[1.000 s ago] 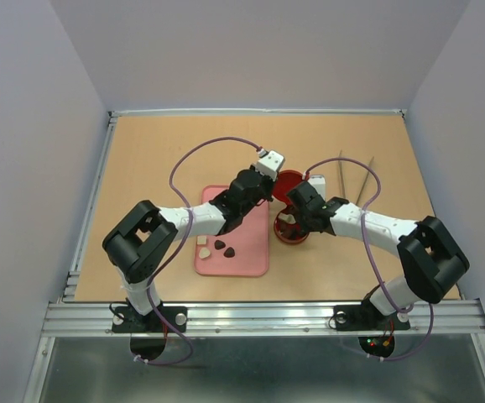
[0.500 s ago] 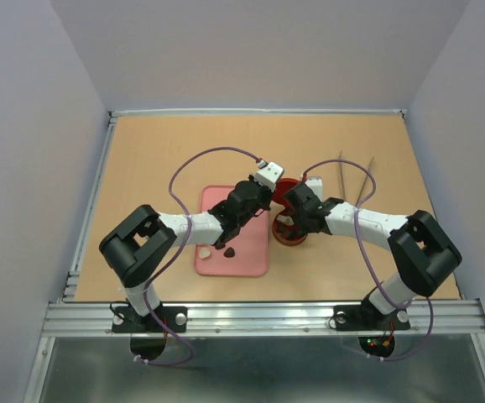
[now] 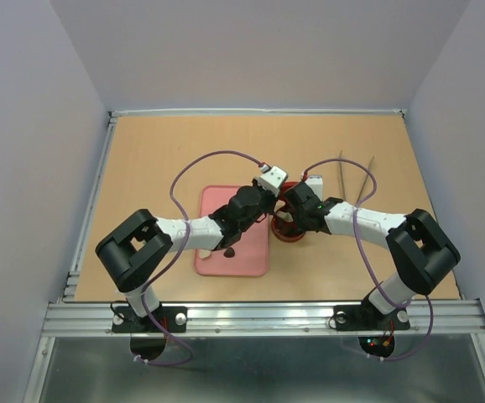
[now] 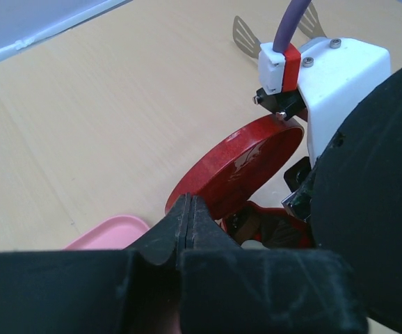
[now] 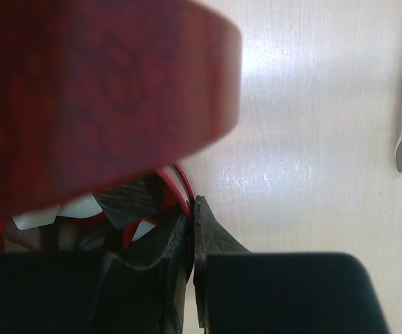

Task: Pack the chocolate

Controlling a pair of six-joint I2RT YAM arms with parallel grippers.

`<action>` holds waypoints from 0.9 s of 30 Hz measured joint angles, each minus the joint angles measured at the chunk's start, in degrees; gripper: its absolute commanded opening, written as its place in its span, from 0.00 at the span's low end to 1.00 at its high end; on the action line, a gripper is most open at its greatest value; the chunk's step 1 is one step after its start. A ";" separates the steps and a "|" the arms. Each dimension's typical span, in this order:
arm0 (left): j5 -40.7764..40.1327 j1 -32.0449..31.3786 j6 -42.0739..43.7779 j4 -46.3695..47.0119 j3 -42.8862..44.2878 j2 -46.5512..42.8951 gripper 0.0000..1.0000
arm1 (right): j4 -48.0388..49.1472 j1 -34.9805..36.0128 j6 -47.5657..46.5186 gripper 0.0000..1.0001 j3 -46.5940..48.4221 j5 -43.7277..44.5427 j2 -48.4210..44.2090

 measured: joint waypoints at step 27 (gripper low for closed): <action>-1.01 -2.89 -3.21 -1.27 -2.38 -0.15 0.00 | 2.56 -0.04 0.00 0.20 0.00 0.04 -2.03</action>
